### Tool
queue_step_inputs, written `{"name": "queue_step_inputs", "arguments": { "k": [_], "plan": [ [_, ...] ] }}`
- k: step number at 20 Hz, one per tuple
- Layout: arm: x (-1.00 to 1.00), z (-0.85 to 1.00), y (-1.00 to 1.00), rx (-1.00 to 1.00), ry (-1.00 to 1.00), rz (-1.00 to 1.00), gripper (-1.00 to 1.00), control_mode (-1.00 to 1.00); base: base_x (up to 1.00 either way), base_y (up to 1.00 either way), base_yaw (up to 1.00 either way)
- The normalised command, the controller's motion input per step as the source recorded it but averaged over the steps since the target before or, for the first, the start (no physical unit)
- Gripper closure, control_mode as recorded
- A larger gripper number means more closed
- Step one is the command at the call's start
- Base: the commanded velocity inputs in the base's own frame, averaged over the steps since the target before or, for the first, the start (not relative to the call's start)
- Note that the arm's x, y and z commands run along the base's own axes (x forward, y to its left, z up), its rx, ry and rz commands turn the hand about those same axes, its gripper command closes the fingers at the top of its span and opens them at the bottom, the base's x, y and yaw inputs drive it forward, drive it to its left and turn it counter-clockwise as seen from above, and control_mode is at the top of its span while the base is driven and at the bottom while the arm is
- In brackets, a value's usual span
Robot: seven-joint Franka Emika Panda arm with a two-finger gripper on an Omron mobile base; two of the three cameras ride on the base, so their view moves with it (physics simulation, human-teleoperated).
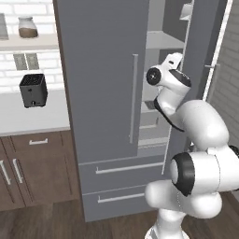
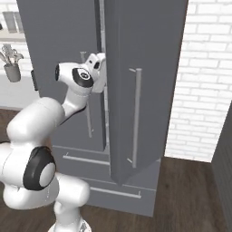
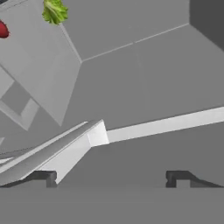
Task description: Take the strawberry from the fridge and place it on top of the pancake, located on the dining counter.
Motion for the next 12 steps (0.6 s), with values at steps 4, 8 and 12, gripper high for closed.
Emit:
{"name": "queue_step_inputs", "arguments": {
  "k": [4,8,12],
  "plan": [
    [-0.62,0.28,-0.58,0.00,-0.09,0.00,-1.00,-1.00,0.00,0.00,0.00],
    [-0.56,0.34,-0.63,0.00,-0.07,-0.02,-1.00,-1.00,0.00,0.00,0.00],
    [-0.12,0.24,-0.80,0.00,0.00,-0.09,-1.00,-1.00,0.00,0.00,0.00]
  ]
}}
